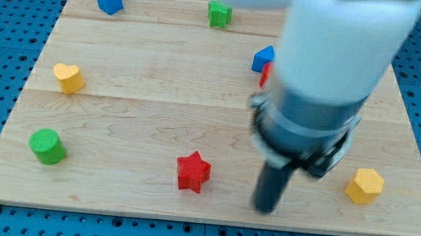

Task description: Move the red star to the bottom left of the red circle

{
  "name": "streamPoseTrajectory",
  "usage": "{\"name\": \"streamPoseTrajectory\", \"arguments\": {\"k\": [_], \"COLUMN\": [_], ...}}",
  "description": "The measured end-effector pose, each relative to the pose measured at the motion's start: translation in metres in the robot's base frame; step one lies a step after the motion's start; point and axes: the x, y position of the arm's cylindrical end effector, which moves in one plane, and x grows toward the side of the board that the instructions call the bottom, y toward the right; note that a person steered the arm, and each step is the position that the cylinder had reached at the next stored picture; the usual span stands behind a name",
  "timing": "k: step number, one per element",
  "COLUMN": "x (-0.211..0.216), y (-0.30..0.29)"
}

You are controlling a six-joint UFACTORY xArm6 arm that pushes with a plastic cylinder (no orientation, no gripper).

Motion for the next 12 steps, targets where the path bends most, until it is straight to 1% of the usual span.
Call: {"name": "streamPoseTrajectory", "arguments": {"k": [1, 2, 3, 4, 5, 6, 7, 8, 9, 10, 11, 12], "x": [-0.019, -0.066, -0.029, 0.002, -0.012, -0.085, -0.068, -0.021, -0.045, -0.118, -0.167, -0.091], "y": [-0.033, -0.02, 0.009, -0.025, -0.041, -0.04, 0.04, -0.032, -0.09, -0.027, -0.001, 0.031]}}
